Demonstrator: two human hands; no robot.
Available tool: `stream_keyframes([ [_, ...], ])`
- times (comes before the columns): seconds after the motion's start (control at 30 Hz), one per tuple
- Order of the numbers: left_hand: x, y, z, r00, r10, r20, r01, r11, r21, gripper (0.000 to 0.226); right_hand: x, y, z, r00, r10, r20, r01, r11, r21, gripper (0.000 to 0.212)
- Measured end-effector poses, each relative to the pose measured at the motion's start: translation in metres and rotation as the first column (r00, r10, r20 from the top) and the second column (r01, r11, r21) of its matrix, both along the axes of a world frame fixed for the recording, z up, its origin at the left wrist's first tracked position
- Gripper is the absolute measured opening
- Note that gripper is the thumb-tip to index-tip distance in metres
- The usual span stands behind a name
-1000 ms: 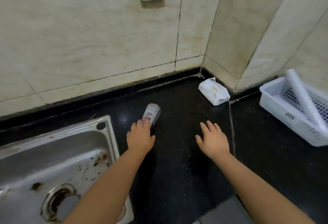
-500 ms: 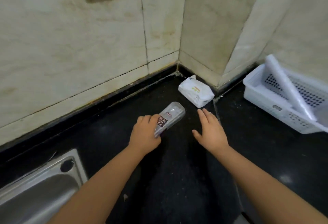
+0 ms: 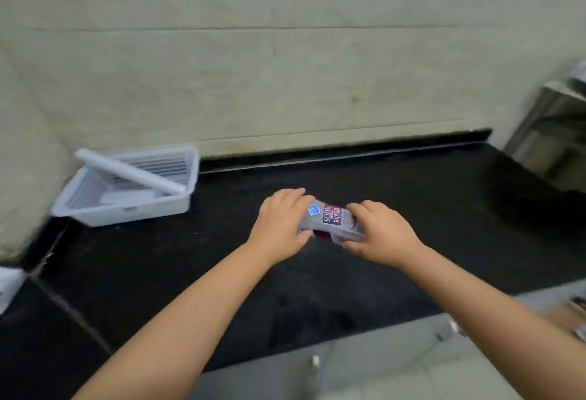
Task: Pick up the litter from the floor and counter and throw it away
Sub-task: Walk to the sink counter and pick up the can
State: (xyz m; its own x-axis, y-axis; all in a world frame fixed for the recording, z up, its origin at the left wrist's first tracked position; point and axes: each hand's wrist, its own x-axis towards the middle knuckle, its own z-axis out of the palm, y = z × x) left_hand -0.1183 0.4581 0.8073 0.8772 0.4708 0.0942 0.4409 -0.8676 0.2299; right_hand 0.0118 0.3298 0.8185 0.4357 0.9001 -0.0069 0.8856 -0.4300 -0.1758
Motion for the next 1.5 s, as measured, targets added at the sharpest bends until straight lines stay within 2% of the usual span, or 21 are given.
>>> stream_keyframes([
  [0.07,0.069,-0.061,-0.001,0.996,-0.085,-0.02,0.086,0.995,0.057,0.063,0.047,-0.08,-0.008,0.972,-0.226,-0.069,0.229,0.973,0.029,0.052],
  [0.17,0.17,-0.178,-0.009,0.964,-0.258,-0.063,0.264,0.958,0.114,0.061,0.105,-0.223,-0.02,0.821,-0.548,-0.16,0.559,0.828,0.037,0.046],
  [0.3,0.266,-0.346,-0.025,0.859,-0.493,-0.135,0.507,0.856,0.098,0.06,0.141,-0.41,-0.032,0.523,-0.822,-0.227,0.85,0.523,0.067,0.044],
  [0.37,0.296,-0.43,-0.034,0.772,-0.605,-0.195,0.627,0.775,0.078,0.061,0.145,-0.496,-0.04,0.319,-0.91,-0.265,0.947,0.32,0.04,0.045],
  [0.47,0.332,-0.553,-0.051,0.605,-0.756,-0.251,0.791,0.607,0.076,0.061,0.135,-0.614,-0.054,0.022,-0.957,-0.289,1.0,0.023,0.0,0.045],
  [0.53,0.343,-0.603,-0.057,0.527,-0.801,-0.285,0.846,0.528,0.079,0.06,0.126,-0.658,-0.063,-0.078,-0.949,-0.305,0.997,-0.081,-0.002,0.043],
  [0.67,0.378,-0.746,-0.077,0.302,-0.892,-0.337,0.95,0.31,0.031,0.058,0.108,-0.769,-0.086,-0.359,-0.888,-0.286,0.933,-0.353,-0.075,0.049],
  [0.77,0.41,-0.844,-0.095,0.169,-0.925,-0.34,0.985,0.174,0.015,0.057,0.114,-0.847,-0.106,-0.508,-0.816,-0.276,0.86,-0.497,-0.113,0.051],
  [0.93,0.474,-0.994,-0.136,-0.008,-0.937,-0.35,0.998,0.013,-0.056,0.055,0.163,-0.962,-0.149,-0.664,-0.684,-0.303,0.742,-0.652,-0.156,0.049],
  [1.03,0.513,-1.068,-0.172,-0.11,-0.916,-0.387,0.991,-0.074,-0.108,0.056,0.201,-1.022,-0.195,-0.736,-0.605,-0.304,0.67,-0.713,-0.205,0.048],
  [1.13,0.541,-1.133,-0.223,-0.202,-0.876,-0.437,0.978,-0.155,-0.142,0.055,0.226,-1.066,-0.249,-0.831,-0.436,-0.344,0.536,-0.793,-0.29,0.049],
  [1.17,0.547,-1.15,-0.243,-0.214,-0.863,-0.457,0.974,-0.155,-0.164,0.056,0.232,-1.077,-0.269,-0.852,-0.383,-0.358,0.499,-0.8,-0.332,0.051],
  [1.27,0.557,-1.19,-0.32,-0.21,-0.825,-0.524,0.964,-0.084,-0.254,0.056,0.246,-1.106,-0.337,-0.893,-0.272,-0.358,0.424,-0.773,-0.471,0.056],
  [1.37,0.563,-1.213,-0.417,-0.203,-0.784,-0.586,0.946,-0.003,-0.324,0.055,0.261,-1.134,-0.426,-0.894,-0.295,-0.336,0.445,-0.665,-0.599,0.055],
  [1.5,0.56,-1.223,-0.543,-0.16,-0.754,-0.637,0.883,0.179,-0.435,0.054,0.28,-1.163,-0.547,-0.891,-0.336,-0.305,0.453,-0.609,-0.651,0.057],
])
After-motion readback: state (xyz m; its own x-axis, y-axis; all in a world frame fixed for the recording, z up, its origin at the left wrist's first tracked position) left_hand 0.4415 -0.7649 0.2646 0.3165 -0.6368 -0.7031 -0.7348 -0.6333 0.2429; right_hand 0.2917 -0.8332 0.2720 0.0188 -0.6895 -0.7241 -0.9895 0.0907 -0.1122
